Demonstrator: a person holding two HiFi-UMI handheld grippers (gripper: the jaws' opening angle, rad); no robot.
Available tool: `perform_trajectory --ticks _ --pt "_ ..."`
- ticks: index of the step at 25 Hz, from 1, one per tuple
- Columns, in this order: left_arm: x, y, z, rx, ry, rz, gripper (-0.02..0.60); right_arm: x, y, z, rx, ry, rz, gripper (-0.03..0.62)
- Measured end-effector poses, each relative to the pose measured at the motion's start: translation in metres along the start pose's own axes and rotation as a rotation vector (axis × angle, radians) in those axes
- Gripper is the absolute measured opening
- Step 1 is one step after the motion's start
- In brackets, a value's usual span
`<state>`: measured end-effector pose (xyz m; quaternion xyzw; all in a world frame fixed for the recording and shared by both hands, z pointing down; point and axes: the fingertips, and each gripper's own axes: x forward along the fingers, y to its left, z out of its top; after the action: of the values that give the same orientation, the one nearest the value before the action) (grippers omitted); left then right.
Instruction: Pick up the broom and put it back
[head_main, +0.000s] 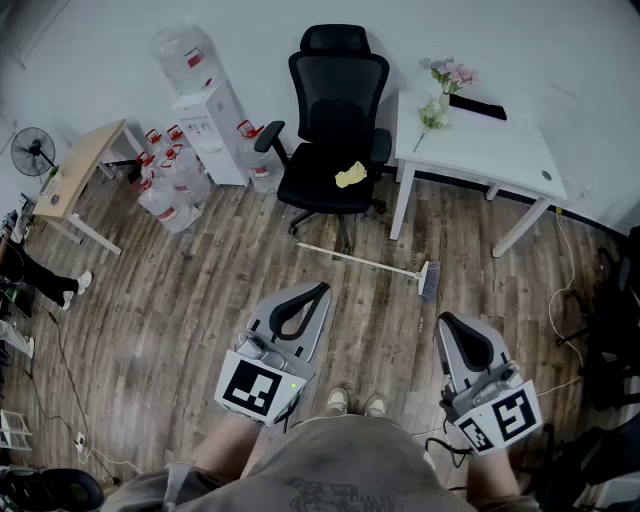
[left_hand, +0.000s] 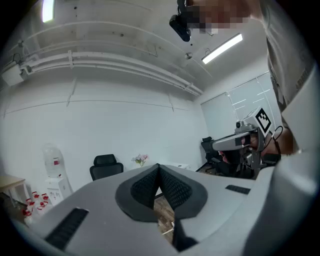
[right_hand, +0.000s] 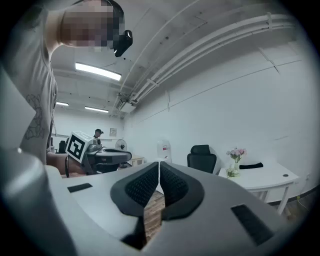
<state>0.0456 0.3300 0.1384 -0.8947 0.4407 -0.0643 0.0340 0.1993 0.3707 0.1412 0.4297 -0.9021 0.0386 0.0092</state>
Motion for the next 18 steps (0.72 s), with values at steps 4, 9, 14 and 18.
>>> perform_trajectory --ticks 4,9,14,18 --pt "0.002 0.001 -0.002 0.011 0.013 0.011 0.017 0.0 -0.003 0.0 0.018 -0.011 0.009 0.034" --pt "0.01 -0.003 0.002 0.011 0.016 0.021 0.017 -0.001 -0.013 0.002 0.039 -0.02 0.029 0.034" --pt "0.014 -0.011 0.003 0.005 0.038 0.04 0.017 -0.006 -0.02 0.005 0.051 -0.037 0.072 0.034" --pt "0.017 -0.017 0.001 0.047 0.061 0.074 0.017 -0.006 -0.025 0.005 0.057 -0.044 0.116 0.034"
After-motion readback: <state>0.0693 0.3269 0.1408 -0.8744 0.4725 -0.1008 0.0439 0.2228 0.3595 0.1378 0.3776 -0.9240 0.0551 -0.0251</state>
